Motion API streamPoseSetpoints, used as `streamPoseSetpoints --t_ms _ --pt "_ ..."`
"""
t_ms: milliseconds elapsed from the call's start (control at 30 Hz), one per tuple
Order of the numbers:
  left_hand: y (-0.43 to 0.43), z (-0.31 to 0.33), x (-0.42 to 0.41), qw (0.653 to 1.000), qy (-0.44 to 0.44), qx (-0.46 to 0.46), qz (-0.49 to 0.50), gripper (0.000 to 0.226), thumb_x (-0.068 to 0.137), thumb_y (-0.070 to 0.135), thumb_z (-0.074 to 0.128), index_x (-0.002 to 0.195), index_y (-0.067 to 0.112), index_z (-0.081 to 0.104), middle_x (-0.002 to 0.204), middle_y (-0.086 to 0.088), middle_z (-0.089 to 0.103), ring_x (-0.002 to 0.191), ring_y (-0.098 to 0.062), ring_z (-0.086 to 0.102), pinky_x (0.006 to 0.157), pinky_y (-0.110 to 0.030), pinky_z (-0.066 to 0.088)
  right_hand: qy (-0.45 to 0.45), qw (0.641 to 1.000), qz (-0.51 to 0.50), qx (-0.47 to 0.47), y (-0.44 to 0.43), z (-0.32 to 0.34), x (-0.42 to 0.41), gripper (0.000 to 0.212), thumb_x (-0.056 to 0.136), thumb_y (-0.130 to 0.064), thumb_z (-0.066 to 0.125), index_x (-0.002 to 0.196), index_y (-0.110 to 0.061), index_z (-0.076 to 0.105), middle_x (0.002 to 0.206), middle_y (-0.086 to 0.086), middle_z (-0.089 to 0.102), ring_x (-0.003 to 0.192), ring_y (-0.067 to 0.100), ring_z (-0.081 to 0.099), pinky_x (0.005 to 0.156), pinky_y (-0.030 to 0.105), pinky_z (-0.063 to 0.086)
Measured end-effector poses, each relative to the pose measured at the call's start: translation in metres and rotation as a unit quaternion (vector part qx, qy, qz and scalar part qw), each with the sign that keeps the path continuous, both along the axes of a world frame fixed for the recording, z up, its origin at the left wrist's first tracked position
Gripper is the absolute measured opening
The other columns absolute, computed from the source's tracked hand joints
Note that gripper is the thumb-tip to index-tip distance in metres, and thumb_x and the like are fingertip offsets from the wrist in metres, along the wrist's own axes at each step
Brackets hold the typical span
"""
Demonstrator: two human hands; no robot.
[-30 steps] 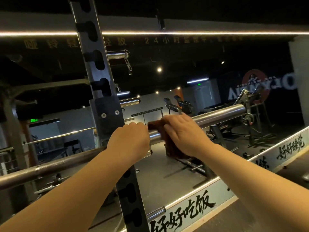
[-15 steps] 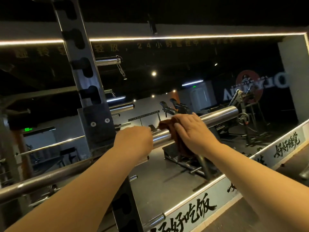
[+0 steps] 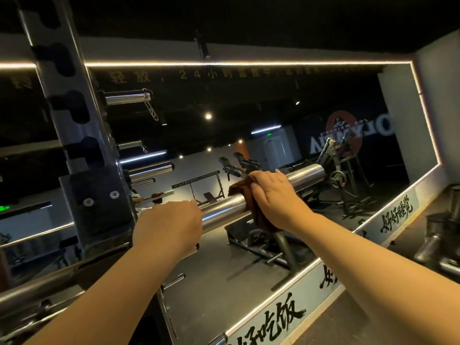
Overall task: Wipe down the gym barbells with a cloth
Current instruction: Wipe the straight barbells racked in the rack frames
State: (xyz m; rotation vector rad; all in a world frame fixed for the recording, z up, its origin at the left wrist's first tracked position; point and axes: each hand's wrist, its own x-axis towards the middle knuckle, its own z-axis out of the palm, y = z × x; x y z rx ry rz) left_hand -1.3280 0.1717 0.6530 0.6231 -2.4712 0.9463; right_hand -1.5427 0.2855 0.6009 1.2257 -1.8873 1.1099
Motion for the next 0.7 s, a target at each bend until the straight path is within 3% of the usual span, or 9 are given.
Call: streamPoseSetpoints --t_ms 100,233,367,467,533,600,700 --pt "0.002 -0.001 -0.001 1.000 0.005 -0.008 0.007 0.025 0.108 0.026 0.043 0.132 0.020 0.046 0.089 0.004 0.044 0.077 -0.011 0.046 0.072 -0.026 0.039 -0.034 0.998 -0.053 -0.023 0.024 0.007 -0.048 0.027 0.106 -0.032 0.032 0.111 -0.025 0.057 0.099 -0.005 0.062 0.095 0.018 0.054 0.110 0.047 0.031" --pt "0.003 -0.003 -0.001 1.000 0.008 0.004 0.015 0.022 0.108 0.027 0.043 0.129 0.022 0.046 0.093 0.005 0.046 0.076 -0.009 0.047 0.072 -0.023 0.038 -0.153 0.980 -0.129 0.002 0.039 0.028 -0.090 0.024 0.107 -0.034 0.037 0.113 -0.021 0.056 0.101 0.004 0.064 0.102 0.027 0.059 0.113 0.050 0.026" --pt "0.004 -0.002 0.000 0.999 0.003 -0.020 0.028 0.024 0.109 0.028 0.040 0.133 0.021 0.043 0.095 0.005 0.047 0.065 -0.008 0.038 0.064 -0.020 0.032 -0.095 0.989 -0.110 -0.016 0.019 0.017 -0.077 0.028 0.100 -0.052 0.046 0.111 -0.030 0.058 0.096 -0.006 0.063 0.098 0.017 0.057 0.112 0.048 0.022" --pt "0.003 -0.001 -0.003 0.999 -0.007 -0.044 0.019 0.031 0.110 0.028 0.039 0.140 0.021 0.038 0.116 0.005 0.058 0.077 -0.007 0.043 0.069 -0.019 0.034 -0.068 0.996 -0.016 -0.047 0.034 0.006 -0.081 0.025 0.101 -0.049 0.041 0.112 -0.033 0.058 0.098 -0.016 0.062 0.099 0.011 0.058 0.118 0.049 0.017" --pt "0.002 -0.002 -0.002 0.998 -0.011 -0.048 0.028 0.033 0.109 0.028 0.039 0.142 0.021 0.037 0.114 0.006 0.058 0.079 -0.008 0.046 0.070 -0.020 0.036 -0.079 0.995 -0.028 -0.054 0.044 0.009 -0.098 0.023 0.105 -0.041 0.040 0.109 -0.030 0.059 0.098 -0.014 0.063 0.098 0.012 0.058 0.120 0.053 0.018" --pt "0.001 -0.003 -0.001 0.998 -0.021 -0.053 0.040 0.034 0.109 0.029 0.040 0.142 0.021 0.036 0.105 0.005 0.052 0.079 -0.008 0.047 0.070 -0.020 0.038 -0.117 0.985 -0.056 -0.110 0.042 0.008 -0.108 0.021 0.107 -0.034 0.042 0.104 -0.025 0.061 0.095 -0.008 0.064 0.099 0.017 0.059 0.122 0.056 0.016" --pt "0.004 -0.002 -0.005 0.997 -0.023 -0.060 0.045 0.032 0.110 0.029 0.038 0.140 0.020 0.038 0.102 0.005 0.049 0.077 -0.008 0.045 0.069 -0.020 0.037 -0.151 0.958 -0.077 -0.231 0.024 0.001 -0.092 0.019 0.102 -0.025 0.047 0.086 -0.027 0.056 0.086 -0.005 0.059 0.100 0.022 0.056 0.113 0.046 0.023"
